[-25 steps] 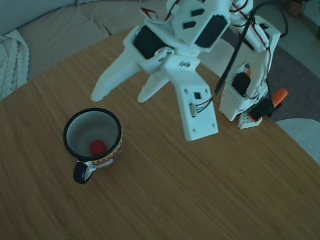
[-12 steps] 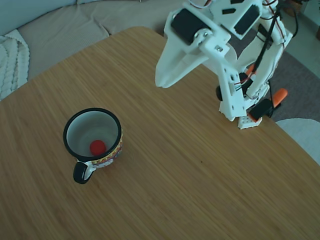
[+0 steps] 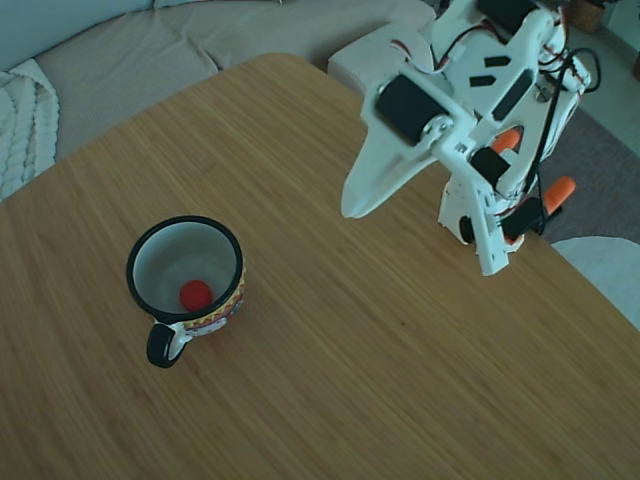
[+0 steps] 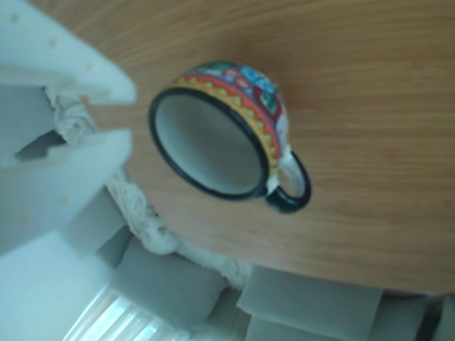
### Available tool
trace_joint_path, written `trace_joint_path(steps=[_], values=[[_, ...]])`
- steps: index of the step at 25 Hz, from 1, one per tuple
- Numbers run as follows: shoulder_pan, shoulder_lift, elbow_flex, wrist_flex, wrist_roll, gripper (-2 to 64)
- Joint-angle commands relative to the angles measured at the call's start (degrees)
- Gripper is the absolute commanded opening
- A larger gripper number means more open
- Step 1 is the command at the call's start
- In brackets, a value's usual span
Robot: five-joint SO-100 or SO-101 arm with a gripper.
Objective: Grasp a red cap and put it in the cup.
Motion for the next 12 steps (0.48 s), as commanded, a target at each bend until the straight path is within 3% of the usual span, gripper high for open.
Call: trace_joint_path(steps=[1, 9, 12], values=[[-0.26, 4.48, 6.42, -4.66, 0.26, -0.1], [-0.09, 13.62, 23.91, -14.50, 0.35, 0.0], [0.62, 17.84, 29.36, -16.52, 4.22, 0.0]])
